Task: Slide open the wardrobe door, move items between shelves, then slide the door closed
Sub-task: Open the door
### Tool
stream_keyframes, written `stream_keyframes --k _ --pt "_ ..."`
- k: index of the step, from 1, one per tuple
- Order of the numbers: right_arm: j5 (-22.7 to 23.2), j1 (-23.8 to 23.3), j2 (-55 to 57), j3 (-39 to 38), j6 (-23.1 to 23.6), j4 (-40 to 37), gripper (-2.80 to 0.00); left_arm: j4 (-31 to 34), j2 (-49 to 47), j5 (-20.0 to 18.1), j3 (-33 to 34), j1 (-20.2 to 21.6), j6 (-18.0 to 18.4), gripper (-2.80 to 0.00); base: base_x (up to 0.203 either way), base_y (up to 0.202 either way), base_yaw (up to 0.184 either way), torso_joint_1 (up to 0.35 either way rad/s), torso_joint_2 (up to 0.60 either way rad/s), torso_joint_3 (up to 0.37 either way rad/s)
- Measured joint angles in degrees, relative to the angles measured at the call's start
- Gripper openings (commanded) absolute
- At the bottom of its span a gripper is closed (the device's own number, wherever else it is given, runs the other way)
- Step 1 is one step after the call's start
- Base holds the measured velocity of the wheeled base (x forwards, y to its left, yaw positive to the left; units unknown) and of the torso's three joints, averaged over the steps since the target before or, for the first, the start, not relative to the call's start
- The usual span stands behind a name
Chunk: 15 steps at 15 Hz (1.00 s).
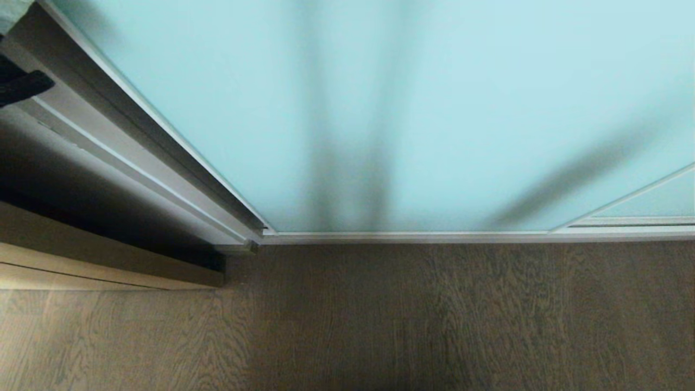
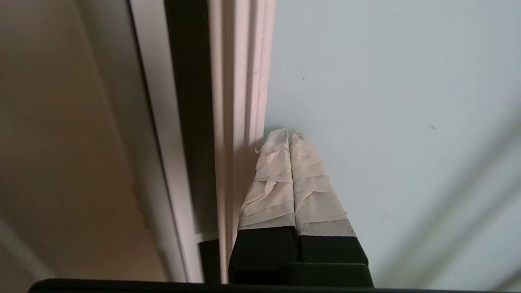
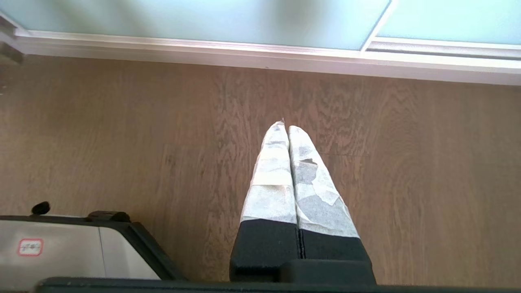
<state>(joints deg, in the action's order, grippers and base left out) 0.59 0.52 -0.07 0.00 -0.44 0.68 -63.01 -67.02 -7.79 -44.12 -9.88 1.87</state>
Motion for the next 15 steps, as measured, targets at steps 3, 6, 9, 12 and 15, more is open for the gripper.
stream_keyframes --k 3,6,9,12,15 --pt "0.0 0.0 0.0 0.0 0.0 0.0 -2.8 0.1 -0.5 0.2 -0.1 -2.6 -0.2 -2.8 0.0 0.0 0.0 0.0 0.0 0.0" --pt "0.0 0.0 0.0 0.0 0.0 0.0 -2.8 0.2 -0.7 0.2 -0.1 -4.7 -0.2 -2.8 0.0 0.0 0.0 0.0 0.0 0.0" --pt "0.0 0.0 0.0 0.0 0.0 0.0 -2.8 0.3 -0.7 0.1 -0.3 -8.0 -0.3 -2.8 0.0 0.0 0.0 0.0 0.0 0.0" --pt "0.0 0.0 0.0 0.0 0.0 0.0 -2.8 0.3 -0.7 0.1 -0.4 -12.1 -0.3 -2.8 0.0 0.0 0.0 0.0 0.0 0.0" --pt "0.0 0.0 0.0 0.0 0.0 0.0 -2.8 0.6 -0.1 0.1 -1.5 -14.5 -2.6 -2.8 0.0 0.0 0.0 0.0 0.0 0.0"
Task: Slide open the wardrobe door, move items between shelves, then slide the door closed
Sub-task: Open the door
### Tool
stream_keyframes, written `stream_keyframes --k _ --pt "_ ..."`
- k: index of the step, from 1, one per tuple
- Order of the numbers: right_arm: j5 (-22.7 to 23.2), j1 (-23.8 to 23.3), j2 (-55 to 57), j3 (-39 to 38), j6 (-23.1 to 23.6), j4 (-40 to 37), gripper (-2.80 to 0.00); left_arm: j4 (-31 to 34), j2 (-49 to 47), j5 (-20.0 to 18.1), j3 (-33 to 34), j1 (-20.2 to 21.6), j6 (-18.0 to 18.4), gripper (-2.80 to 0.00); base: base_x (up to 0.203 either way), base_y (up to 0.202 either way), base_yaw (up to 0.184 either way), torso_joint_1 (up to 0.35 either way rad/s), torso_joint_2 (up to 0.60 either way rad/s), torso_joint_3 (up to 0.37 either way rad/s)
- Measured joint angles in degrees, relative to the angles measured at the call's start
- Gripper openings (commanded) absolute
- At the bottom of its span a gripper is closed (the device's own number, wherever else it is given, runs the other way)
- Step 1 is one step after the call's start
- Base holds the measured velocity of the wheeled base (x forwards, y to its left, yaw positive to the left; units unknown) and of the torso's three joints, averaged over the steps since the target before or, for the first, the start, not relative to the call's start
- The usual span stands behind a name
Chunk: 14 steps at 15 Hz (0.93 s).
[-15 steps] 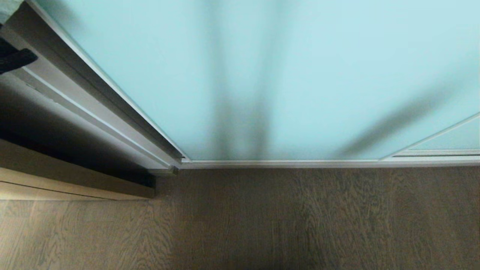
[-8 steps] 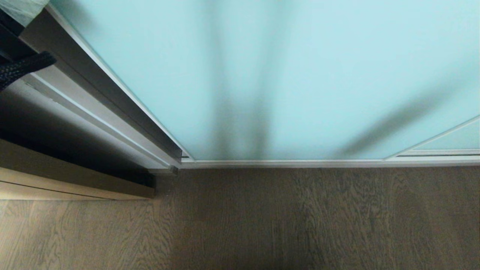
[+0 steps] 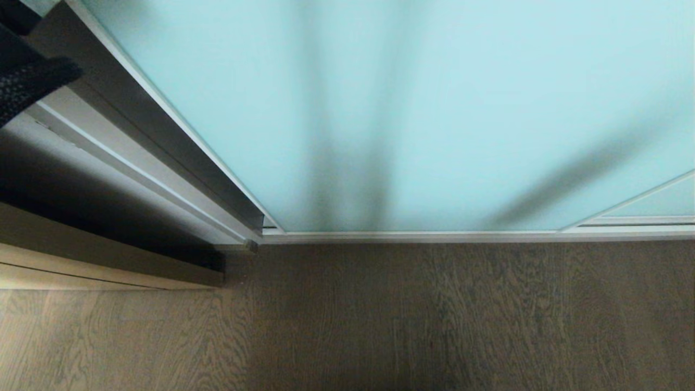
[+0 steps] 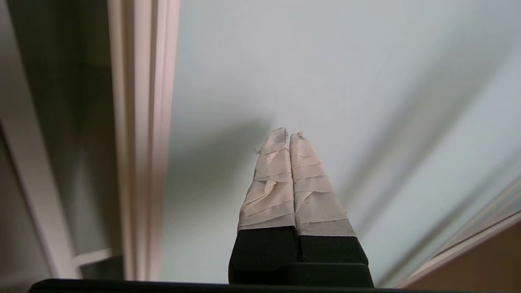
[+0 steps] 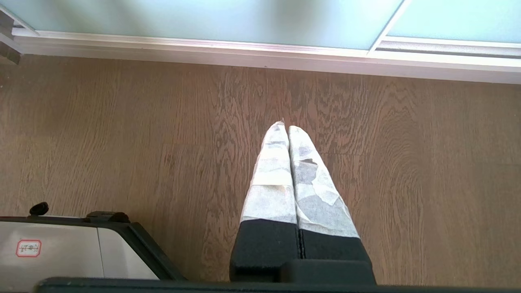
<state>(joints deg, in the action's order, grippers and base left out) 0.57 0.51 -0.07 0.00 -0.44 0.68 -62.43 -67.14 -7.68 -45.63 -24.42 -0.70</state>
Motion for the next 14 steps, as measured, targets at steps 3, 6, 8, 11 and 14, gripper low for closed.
stream_keyframes --k 3,6,8,11,14 --pt "0.0 0.0 0.0 0.0 0.0 0.0 -2.8 1.0 1.6 0.7 -2.2 -0.3 -2.4 -2.8 0.0 0.0 0.0 0.0 0.0 0.0" --pt "0.0 0.0 0.0 0.0 0.0 0.0 -2.8 4.8 4.8 2.5 -2.8 0.0 -2.1 -2.8 0.0 0.0 0.0 0.0 0.0 0.0" --pt "0.0 0.0 0.0 0.0 0.0 0.0 -2.8 8.4 7.2 3.0 -3.4 0.3 -1.5 -2.8 0.0 0.0 0.0 0.0 0.0 0.0" --pt "0.0 0.0 0.0 0.0 0.0 0.0 -2.8 9.0 8.0 3.3 -3.9 1.9 -1.0 -2.8 0.0 0.0 0.0 0.0 0.0 0.0" --pt "0.0 0.0 0.0 0.0 0.0 0.0 -2.8 8.3 5.4 3.4 -4.9 3.4 -0.8 -2.8 0.0 0.0 0.0 0.0 0.0 0.0"
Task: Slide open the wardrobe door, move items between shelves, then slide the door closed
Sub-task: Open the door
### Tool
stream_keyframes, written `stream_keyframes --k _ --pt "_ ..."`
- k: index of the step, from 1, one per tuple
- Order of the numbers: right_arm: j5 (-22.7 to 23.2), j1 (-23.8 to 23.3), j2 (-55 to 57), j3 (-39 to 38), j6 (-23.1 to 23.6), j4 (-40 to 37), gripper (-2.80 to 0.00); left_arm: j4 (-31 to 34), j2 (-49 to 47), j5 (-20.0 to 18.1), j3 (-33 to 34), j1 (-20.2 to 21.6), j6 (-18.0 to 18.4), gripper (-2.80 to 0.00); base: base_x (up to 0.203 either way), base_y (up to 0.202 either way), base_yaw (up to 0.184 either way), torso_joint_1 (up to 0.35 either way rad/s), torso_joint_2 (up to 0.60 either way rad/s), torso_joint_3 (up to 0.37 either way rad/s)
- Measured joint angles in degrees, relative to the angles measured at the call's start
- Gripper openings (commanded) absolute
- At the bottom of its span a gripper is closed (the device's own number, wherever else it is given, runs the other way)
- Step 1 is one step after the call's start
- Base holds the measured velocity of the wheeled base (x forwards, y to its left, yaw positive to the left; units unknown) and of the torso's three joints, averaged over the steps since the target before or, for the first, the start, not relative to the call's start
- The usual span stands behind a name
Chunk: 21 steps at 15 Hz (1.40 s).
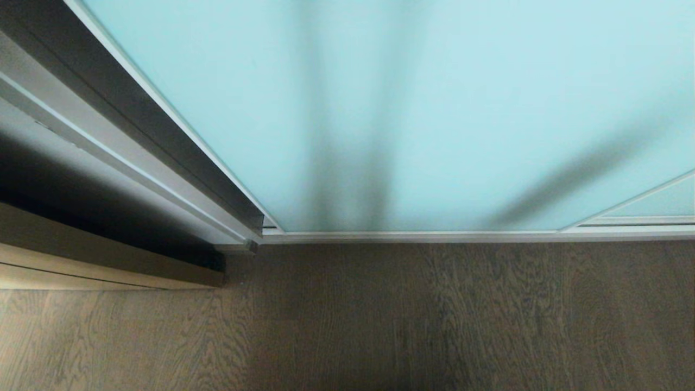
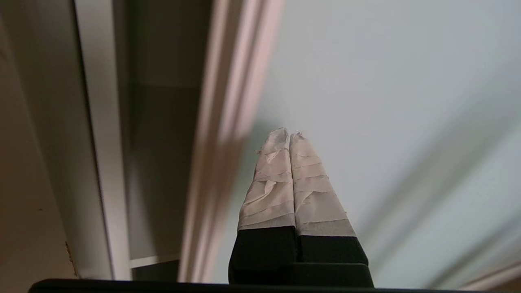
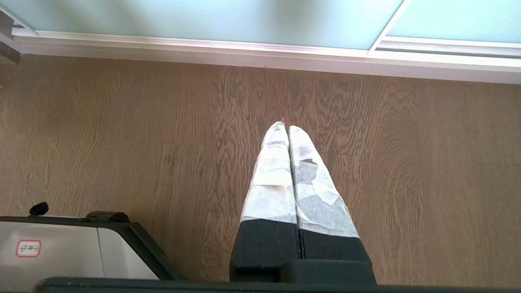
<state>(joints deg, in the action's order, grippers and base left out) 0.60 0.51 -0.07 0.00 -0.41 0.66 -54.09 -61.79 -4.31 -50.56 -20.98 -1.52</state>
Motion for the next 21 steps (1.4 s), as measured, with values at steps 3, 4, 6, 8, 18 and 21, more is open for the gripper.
stream_keyframes --k 3,4,6,8,18,21 --pt "0.0 0.0 0.0 0.0 0.0 0.0 -2.8 -3.4 -4.5 0.3 -1.5 2.3 0.0 -2.8 0.0 0.0 0.0 0.0 0.0 0.0" --pt "0.0 0.0 0.0 0.0 0.0 0.0 -2.8 -4.6 -5.9 0.5 -2.4 3.0 0.1 -2.8 0.0 0.0 0.0 0.0 0.0 0.0" --pt "0.0 0.0 0.0 0.0 0.0 0.0 -2.8 -5.3 -8.2 0.8 -4.0 3.6 0.2 -2.8 0.0 0.0 0.0 0.0 0.0 0.0" --pt "0.0 0.0 0.0 0.0 0.0 0.0 -2.8 -5.7 -9.5 0.7 -4.7 3.8 0.3 -2.8 0.0 0.0 0.0 0.0 0.0 0.0" --pt "0.0 0.0 0.0 0.0 0.0 0.0 -2.8 -4.1 -8.8 0.9 -6.9 0.7 -2.0 -2.8 0.0 0.0 0.0 0.0 0.0 0.0" --pt "0.0 0.0 0.0 0.0 0.0 0.0 -2.8 -1.2 -5.4 0.7 -7.8 0.6 -3.2 -2.8 0.0 0.0 0.0 0.0 0.0 0.0"
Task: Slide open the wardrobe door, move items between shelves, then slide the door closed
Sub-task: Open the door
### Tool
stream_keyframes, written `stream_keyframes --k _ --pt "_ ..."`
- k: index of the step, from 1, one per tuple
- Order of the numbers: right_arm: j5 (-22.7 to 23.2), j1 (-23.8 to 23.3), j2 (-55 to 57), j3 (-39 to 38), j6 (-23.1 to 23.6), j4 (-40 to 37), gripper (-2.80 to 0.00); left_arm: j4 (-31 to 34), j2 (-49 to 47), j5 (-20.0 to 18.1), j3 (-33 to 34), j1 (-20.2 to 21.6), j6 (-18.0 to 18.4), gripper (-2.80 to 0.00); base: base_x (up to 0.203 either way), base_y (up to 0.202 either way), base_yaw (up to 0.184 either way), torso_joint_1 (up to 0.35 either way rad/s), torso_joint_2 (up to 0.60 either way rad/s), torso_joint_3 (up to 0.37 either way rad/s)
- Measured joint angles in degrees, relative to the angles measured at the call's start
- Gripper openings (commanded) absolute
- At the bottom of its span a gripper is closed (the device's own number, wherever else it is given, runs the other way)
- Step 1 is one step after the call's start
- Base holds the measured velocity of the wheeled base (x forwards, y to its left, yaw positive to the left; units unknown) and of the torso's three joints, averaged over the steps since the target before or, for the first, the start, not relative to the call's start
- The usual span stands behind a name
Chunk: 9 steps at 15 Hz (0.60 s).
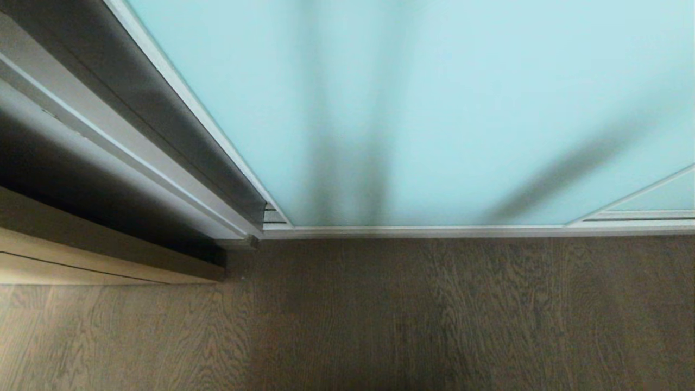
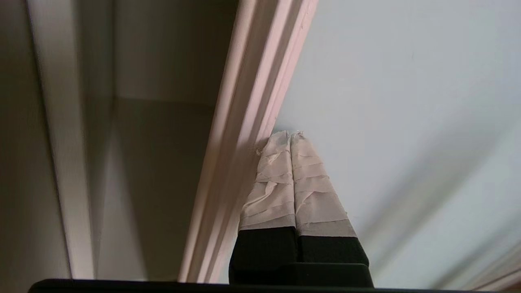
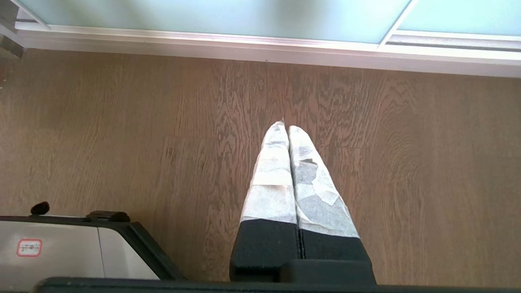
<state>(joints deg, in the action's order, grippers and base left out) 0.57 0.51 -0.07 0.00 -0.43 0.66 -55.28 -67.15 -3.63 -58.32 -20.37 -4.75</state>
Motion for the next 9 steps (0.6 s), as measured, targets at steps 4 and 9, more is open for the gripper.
stream_keyframes --k 4,9 --pt "0.0 0.0 0.0 0.0 0.0 0.0 -2.8 4.9 4.4 0.4 0.2 0.1 -1.1 -2.8 0.0 0.0 0.0 0.0 0.0 0.0" --pt "0.0 0.0 0.0 0.0 0.0 0.0 -2.8 4.1 3.4 0.7 0.6 0.2 -0.8 -2.8 0.0 0.0 0.0 0.0 0.0 0.0"
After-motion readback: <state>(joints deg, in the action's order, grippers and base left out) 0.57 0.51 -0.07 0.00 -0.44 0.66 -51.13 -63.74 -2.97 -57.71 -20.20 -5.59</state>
